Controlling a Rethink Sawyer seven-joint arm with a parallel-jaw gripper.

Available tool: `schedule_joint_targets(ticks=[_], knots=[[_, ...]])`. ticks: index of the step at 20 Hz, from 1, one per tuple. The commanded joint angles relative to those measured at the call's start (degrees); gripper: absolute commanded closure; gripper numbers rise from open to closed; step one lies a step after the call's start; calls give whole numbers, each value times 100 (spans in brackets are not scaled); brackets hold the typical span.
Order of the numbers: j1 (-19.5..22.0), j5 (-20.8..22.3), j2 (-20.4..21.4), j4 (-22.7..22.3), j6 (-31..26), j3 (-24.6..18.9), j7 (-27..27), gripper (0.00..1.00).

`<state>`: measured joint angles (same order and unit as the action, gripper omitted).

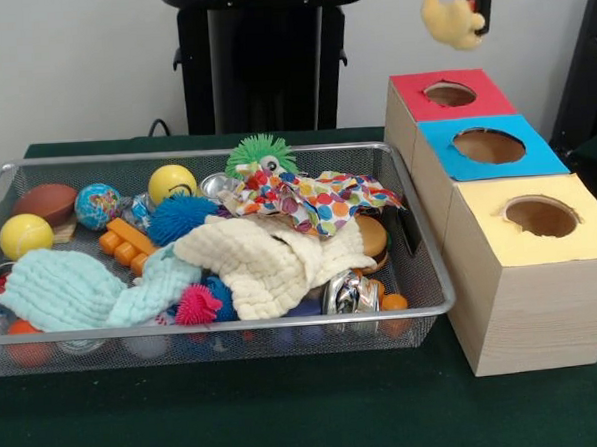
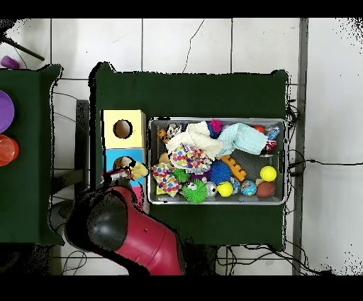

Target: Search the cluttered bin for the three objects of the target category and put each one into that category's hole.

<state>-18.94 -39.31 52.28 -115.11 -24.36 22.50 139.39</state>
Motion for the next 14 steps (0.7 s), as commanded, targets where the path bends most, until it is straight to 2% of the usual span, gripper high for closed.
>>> schedule_joint_targets(ticks=[1, 3, 6, 9, 12, 14], knots=[[460, -215, 254, -720, -192, -166, 996, 100], [716, -308, 306, -834, -29, -421, 730, 100], [816, -192, 265, -764, 74, -469, 722, 100], [801, -106, -29, -459, 231, -526, 924, 100], [1043, -234, -490, -98, 540, -907, 922, 100], [1130, -308, -611, -81, 829, -1114, 948, 100]])
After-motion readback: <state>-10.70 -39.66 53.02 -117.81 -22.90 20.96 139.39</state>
